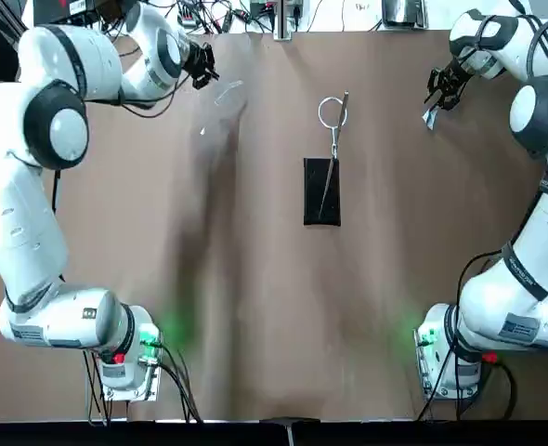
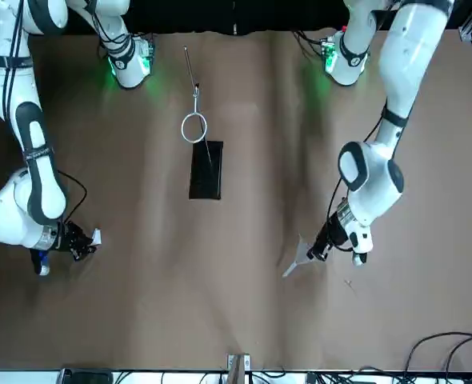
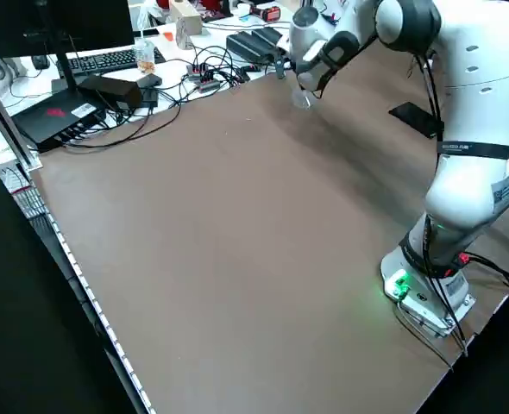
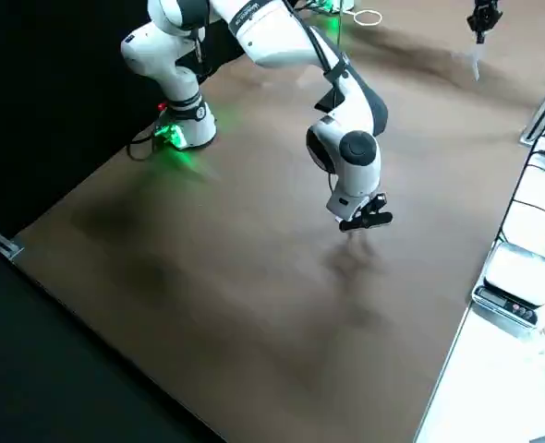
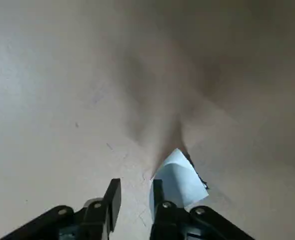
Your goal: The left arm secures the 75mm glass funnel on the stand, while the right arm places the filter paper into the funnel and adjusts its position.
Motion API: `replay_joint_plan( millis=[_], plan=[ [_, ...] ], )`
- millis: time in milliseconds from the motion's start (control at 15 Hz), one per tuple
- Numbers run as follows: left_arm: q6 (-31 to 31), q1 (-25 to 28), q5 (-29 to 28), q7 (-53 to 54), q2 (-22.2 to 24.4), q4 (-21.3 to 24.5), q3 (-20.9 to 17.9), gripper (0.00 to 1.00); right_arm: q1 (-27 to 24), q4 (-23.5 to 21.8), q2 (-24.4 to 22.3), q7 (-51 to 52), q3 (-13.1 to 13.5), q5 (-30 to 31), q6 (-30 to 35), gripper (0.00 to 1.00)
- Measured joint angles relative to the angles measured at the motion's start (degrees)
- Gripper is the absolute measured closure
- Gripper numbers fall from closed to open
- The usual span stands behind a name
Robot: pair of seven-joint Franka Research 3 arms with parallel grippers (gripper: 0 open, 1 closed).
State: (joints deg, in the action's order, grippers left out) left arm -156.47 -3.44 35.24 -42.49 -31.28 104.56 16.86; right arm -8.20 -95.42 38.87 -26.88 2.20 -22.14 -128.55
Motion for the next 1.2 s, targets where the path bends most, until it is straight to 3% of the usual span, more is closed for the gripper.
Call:
replay_joint_plan(
  millis=[133,333,400,533,600,1200],
  plan=[
    [7.7,1.0,-1.0,0.0,3.7,-0.2,-0.3,0.97,0.0,0.0,0.1,0.0,0.0,0.0,0.0,0.67],
    [21.3,3.2,-7.5,0.0,9.0,-1.8,-0.4,0.97,0.0,0.0,0.2,0.0,0.0,0.0,0.2,0.68],
    [29.5,4.1,-10.0,-0.2,11.4,-3.7,-0.4,0.97,0.0,0.0,0.3,0.0,0.0,0.0,0.3,0.70],
    [36.3,4.1,-10.6,-0.3,12.8,-5.9,-0.4,0.97,-0.1,0.0,0.3,0.0,0.1,0.0,1.5,0.89],
    [38.1,4.1,-10.8,-0.3,13.3,-6.7,-0.3,0.97,-0.1,0.0,0.3,-0.1,0.2,0.0,2.3,0.97],
    [41.2,3.3,-16.8,0.4,13.7,-9.1,4.8,0.97,-0.1,0.7,0.2,0.7,0.2,0.0,5.6,0.99]
  ],
)
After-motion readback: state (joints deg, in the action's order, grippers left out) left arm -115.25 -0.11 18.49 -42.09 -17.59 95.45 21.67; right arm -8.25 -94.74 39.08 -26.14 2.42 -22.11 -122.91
